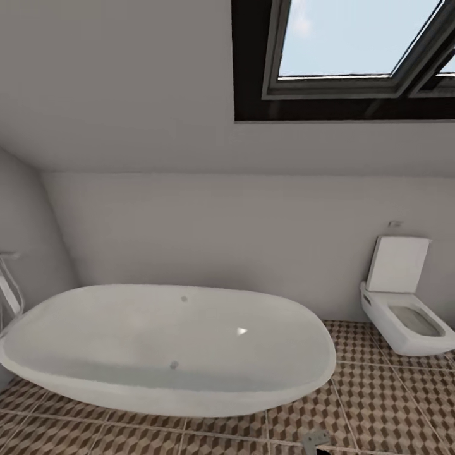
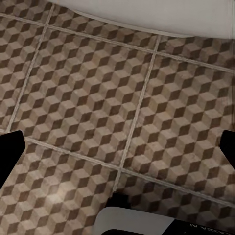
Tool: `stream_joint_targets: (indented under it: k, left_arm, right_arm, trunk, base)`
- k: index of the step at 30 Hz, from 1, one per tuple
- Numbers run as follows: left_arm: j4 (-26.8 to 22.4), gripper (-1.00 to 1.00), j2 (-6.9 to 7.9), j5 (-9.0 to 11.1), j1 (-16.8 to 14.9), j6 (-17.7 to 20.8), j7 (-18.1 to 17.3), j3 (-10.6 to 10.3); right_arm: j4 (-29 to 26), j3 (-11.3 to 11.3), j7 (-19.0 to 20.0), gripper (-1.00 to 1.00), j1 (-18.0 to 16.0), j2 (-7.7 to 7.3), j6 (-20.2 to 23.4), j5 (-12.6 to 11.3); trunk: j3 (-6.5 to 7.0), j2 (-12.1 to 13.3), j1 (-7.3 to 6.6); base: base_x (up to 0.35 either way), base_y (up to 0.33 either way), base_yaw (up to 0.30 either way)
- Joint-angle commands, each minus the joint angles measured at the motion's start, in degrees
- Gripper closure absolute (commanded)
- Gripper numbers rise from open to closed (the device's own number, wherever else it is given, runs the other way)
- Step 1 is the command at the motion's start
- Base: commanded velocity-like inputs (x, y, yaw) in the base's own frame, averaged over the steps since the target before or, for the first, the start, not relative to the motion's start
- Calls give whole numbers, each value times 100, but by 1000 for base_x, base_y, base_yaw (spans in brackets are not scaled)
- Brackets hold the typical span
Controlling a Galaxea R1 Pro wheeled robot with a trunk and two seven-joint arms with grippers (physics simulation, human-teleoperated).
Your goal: Take the four mousetraps from the cabinet in the bathroom and place them on the bathroom floor. Make sure all four end up on the same floor surface, and ensure that at least two of them are either under or directly next to the same bathroom sink.
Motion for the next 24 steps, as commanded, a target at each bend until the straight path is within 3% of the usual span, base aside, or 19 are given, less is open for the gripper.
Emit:
stream_joint_targets:
  k: [1, 24]
  left_arm:
    - [21, -100, -4, 36, -6, -32, 8, -49]
    - [21, -100, -4, 35, -4, -32, 8, -49]
  right_arm:
    - [27, -28, -18, -100, -9, 0, -37, 47]
    - [27, -28, -20, -100, -9, 0, -37, 47]
  trunk:
    - [-2, -5, 3]
    - [-2, -5, 3]
  base:
    - [0, 0, -269]
    - [0, 0, -280]
